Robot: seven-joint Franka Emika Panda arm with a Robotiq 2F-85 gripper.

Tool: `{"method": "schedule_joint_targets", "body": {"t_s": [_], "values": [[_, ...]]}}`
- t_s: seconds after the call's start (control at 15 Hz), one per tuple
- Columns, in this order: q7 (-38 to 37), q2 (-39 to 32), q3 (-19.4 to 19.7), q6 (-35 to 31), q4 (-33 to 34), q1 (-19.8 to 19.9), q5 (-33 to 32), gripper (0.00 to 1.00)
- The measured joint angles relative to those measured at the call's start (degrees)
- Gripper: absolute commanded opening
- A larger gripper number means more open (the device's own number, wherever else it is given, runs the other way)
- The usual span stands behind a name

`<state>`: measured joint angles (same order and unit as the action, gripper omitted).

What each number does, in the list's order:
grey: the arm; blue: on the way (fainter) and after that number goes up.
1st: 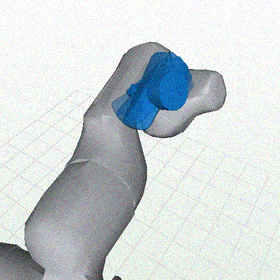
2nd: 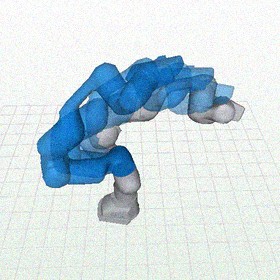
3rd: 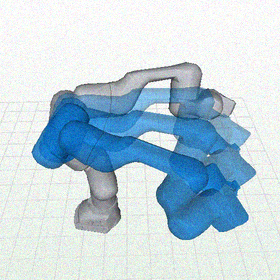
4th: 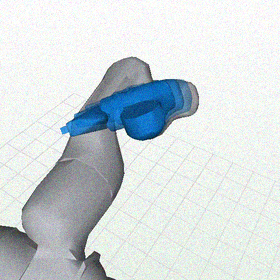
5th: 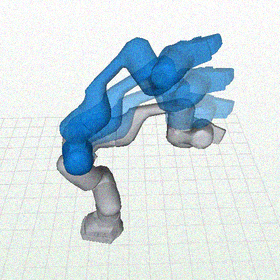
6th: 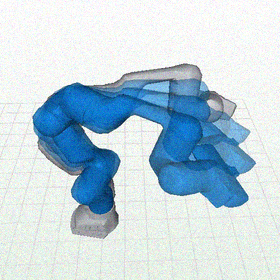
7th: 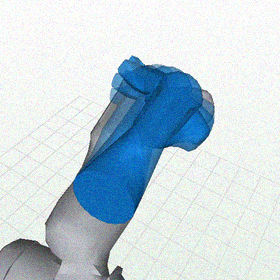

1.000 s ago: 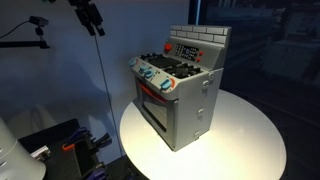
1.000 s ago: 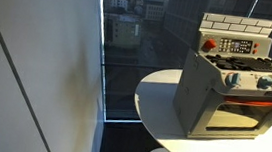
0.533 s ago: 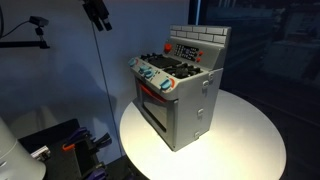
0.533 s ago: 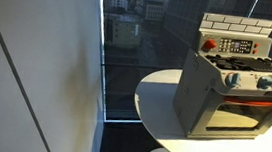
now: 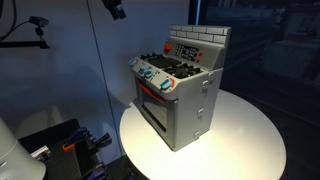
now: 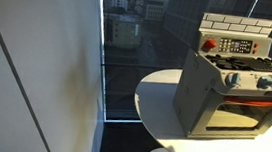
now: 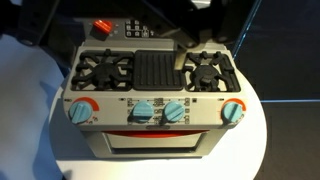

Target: Press the top orange button on the microwave oven controlling panel of the stove

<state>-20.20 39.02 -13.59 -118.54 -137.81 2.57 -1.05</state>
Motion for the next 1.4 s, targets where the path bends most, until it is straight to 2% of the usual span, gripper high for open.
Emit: {"method": "schedule_joint_targets", "body": {"t_s": [0.47,1.0,1.4], "values": [[-1.4,-6.8,2.7,-3.4,3.7,4.1,-2.3,1.0],[-4.5,-16.7,4.9,-13.0,7.7,6.3,-7.2,1.0],[-6.7,-21.6,5.8,-14.0,10.9,6.6,-8.9,1.0]]}}
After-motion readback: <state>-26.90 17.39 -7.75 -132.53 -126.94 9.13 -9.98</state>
